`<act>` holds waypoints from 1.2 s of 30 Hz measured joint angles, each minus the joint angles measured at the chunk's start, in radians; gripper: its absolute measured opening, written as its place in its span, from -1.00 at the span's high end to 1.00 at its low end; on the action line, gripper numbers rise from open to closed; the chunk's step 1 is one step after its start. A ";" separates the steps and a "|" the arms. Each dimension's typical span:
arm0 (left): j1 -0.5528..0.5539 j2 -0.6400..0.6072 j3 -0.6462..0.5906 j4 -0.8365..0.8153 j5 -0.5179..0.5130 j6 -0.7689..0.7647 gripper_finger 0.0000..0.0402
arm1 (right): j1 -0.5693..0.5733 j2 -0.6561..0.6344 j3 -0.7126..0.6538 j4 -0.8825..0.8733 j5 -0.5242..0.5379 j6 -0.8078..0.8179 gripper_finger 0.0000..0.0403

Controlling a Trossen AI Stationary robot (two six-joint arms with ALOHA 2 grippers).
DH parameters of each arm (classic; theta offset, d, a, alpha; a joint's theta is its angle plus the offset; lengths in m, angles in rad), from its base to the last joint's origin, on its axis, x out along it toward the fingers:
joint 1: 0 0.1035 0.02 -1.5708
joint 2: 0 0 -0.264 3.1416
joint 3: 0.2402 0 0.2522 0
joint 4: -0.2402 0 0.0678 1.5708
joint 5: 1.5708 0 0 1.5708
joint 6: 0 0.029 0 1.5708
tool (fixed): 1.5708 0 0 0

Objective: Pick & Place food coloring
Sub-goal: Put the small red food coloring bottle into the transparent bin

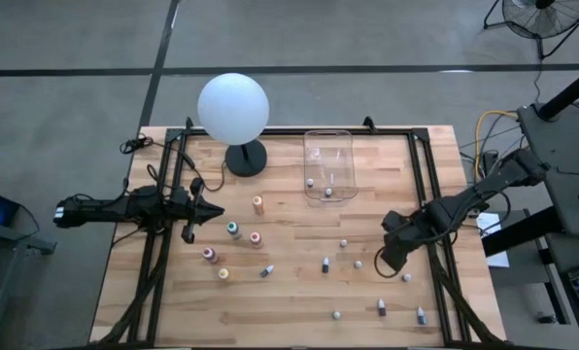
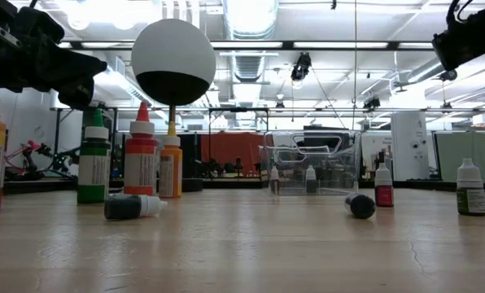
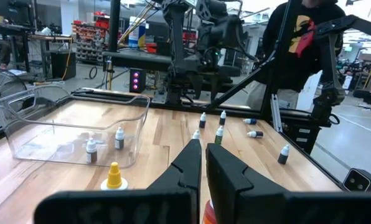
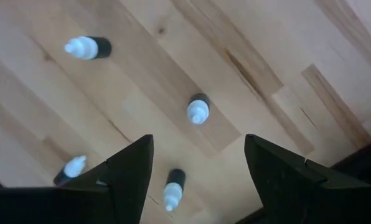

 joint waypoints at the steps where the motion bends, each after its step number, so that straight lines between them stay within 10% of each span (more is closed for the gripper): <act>1: 0.000 0.000 0.000 0.000 0.000 0.000 1.00 | 0.009 0.016 0.000 0.001 0.008 0.001 -0.20; 36: 0.000 0.000 0.000 0.000 0.000 0.000 1.00 | 0.068 0.220 -0.091 0.180 0.040 0.001 -0.10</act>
